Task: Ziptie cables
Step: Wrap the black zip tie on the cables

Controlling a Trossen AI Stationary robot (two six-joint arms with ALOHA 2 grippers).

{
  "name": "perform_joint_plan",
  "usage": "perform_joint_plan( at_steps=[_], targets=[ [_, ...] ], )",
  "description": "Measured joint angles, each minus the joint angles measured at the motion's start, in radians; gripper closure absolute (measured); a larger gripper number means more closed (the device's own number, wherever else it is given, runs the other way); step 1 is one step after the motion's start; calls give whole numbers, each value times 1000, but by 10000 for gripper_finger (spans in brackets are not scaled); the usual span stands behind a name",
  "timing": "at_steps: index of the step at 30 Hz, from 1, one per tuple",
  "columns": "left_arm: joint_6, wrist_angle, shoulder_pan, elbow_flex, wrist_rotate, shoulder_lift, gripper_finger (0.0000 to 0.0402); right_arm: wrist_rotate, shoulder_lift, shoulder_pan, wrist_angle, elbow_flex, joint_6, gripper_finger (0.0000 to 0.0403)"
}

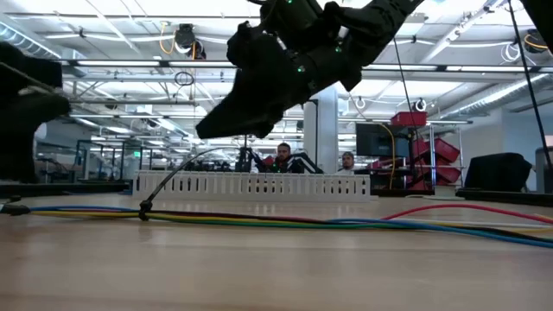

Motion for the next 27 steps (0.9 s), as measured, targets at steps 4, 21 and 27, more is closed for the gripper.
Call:
perform_joint_plan(
  at_steps=[4,21,27],
  targets=[
    [15,32,29,-2,64,0,242,-48,-1,1,-88,0,-34,293],
    [19,92,95,-78,55,0,242,-48,-3,-3,-46,0,-93,293],
    [42,137,114,-111,28,0,269,-48,-3,-3,-61,0,-86,293]
  ],
)
